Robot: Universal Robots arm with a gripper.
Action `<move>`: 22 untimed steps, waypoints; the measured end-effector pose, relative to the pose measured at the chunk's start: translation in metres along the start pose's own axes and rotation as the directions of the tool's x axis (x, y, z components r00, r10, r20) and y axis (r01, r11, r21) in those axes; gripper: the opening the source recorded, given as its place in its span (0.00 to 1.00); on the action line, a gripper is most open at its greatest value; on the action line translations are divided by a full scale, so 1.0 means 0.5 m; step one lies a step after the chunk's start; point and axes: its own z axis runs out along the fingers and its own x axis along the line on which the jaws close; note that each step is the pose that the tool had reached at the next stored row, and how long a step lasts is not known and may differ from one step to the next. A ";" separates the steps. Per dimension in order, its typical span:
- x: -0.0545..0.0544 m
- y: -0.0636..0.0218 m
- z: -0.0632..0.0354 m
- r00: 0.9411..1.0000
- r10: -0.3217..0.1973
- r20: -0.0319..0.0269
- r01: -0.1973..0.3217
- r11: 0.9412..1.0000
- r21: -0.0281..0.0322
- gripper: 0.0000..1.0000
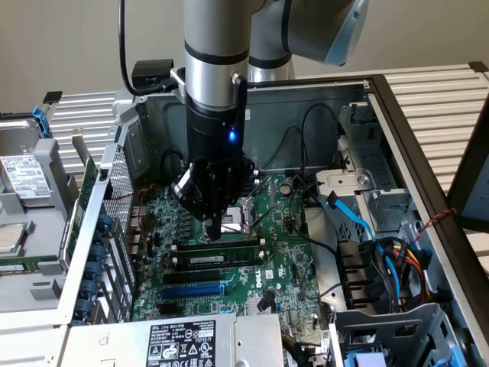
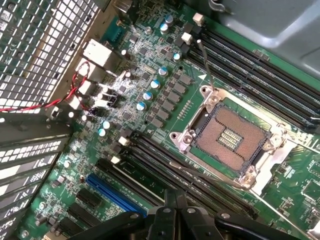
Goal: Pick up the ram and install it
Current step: 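Press down the ram until it locks into place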
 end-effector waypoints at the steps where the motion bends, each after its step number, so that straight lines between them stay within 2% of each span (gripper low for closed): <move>1: 0.000 0.000 0.000 1.000 0.010 0.000 -0.010 1.000 -0.001 0.10; 7: 0.000 0.000 0.000 0.998 0.069 -0.001 -0.069 0.998 -0.009 0.10; 15: 0.001 -0.001 0.000 0.996 0.088 -0.002 -0.088 0.996 -0.011 0.10; 20: 0.001 -0.001 0.000 0.989 0.149 -0.003 -0.149 0.989 -0.019 0.10; 22: 0.001 -0.001 0.000 0.986 0.168 -0.005 -0.168 0.986 -0.016 0.10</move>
